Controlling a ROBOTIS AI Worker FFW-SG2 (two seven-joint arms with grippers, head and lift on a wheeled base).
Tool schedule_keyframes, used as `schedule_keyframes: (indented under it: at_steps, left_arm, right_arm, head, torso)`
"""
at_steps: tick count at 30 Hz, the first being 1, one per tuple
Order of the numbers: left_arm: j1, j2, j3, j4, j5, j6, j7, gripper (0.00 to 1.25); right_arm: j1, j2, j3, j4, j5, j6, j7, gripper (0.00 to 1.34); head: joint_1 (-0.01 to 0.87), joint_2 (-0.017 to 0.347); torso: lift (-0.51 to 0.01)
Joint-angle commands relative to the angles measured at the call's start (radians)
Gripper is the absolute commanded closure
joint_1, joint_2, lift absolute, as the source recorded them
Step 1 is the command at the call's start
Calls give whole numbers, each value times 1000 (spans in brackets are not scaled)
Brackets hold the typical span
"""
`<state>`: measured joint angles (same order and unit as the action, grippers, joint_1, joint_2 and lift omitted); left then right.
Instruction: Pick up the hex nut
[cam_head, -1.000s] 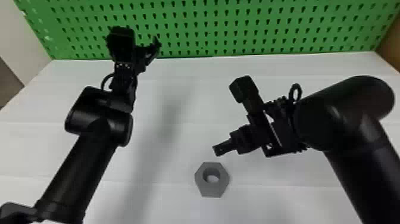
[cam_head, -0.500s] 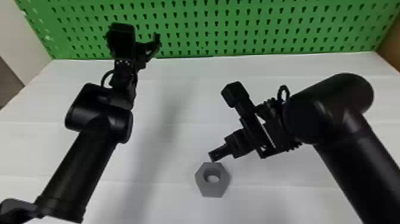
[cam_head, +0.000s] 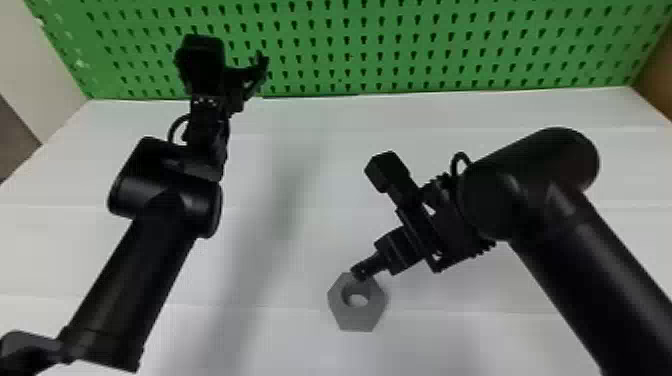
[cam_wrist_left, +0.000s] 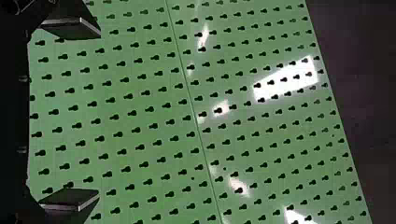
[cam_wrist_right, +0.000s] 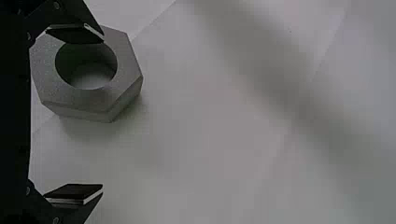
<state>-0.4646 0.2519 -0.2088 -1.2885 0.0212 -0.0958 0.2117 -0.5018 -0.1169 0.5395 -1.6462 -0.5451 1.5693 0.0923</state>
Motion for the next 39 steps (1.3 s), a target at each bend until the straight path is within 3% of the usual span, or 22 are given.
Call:
schedule_keyframes:
  at_steps: [1, 10, 21, 23, 28, 33, 37, 39]
  left_arm:
    - [-2, 0, 0, 0, -1, -1, 0, 88]
    - [-2, 1, 3, 1, -1, -2, 0, 88]
    - [-2, 1, 6, 1, -1, -10, 2, 88]
    - [-2, 1, 5, 1, -1, -10, 2, 88]
    - [3, 1, 3, 3, 0, -13, 2, 88]
    - [7, 1, 5, 3, 3, -16, 3, 90]
    - [12, 1, 6, 3, 5, -19, 3, 88]
    - [12, 1, 5, 3, 5, -21, 3, 88]
  right_arm:
    - [-26, -1, 34, 37, -1, 3, 18, 165]
    - [-64, -4, 93, 111, -1, 3, 81, 168]
    - [-93, -3, 135, 146, 7, 3, 95, 206]
    - [-93, -1, 135, 148, 7, 3, 96, 300]
    - [-86, 0, 116, 148, 14, 3, 96, 720]
    - [-72, 3, 96, 148, 19, -5, 98, 768]
    - [-66, 3, 89, 148, 20, -5, 98, 1053]
    - [-61, 5, 82, 148, 24, -5, 98, 1058]
  head:
    - [785, 149]
    - [785, 149]
    - [785, 149]
    - [785, 149]
    - [785, 149]
    - [785, 149]
    - [785, 149]
    - [785, 149]
  torso:
    - [-90]
    - [-90]
    - [-90]
    - [-90]
    - [-90]
    - [-90]
    - [-90]
    - [-90]
